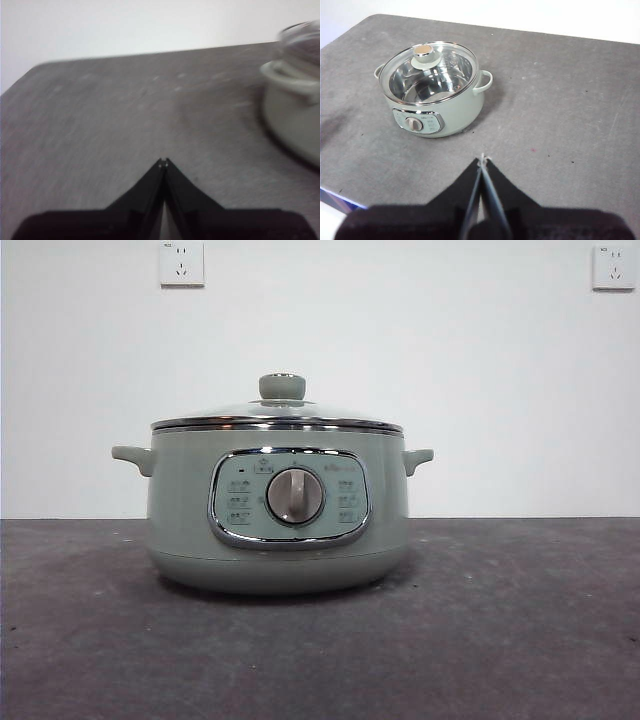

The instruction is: Pick up the egg,open the lid,put the egg in the pot,close the lid

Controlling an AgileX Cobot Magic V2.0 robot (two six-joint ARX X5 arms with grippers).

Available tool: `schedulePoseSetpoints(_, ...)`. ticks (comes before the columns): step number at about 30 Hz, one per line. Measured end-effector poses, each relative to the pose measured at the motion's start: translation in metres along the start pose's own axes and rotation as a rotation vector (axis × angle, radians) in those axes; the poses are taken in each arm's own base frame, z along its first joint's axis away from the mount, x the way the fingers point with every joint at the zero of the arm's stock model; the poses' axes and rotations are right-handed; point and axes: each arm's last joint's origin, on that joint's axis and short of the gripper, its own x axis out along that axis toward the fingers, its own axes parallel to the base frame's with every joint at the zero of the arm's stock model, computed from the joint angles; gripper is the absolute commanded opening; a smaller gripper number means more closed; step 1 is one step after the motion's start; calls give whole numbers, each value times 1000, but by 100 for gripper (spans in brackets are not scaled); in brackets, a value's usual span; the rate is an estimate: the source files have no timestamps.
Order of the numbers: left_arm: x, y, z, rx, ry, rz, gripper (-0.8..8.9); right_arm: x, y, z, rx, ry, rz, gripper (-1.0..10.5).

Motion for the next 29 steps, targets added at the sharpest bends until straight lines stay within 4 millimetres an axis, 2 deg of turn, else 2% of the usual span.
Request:
schedulePoseSetpoints(7,-1,1,-17,-82,25,70,-4,0,0,0,0,1,0,2)
schedulePoseSetpoints(29,0,0,-18,-113,39,37,-4,2,0,1,-1,6,-1,1)
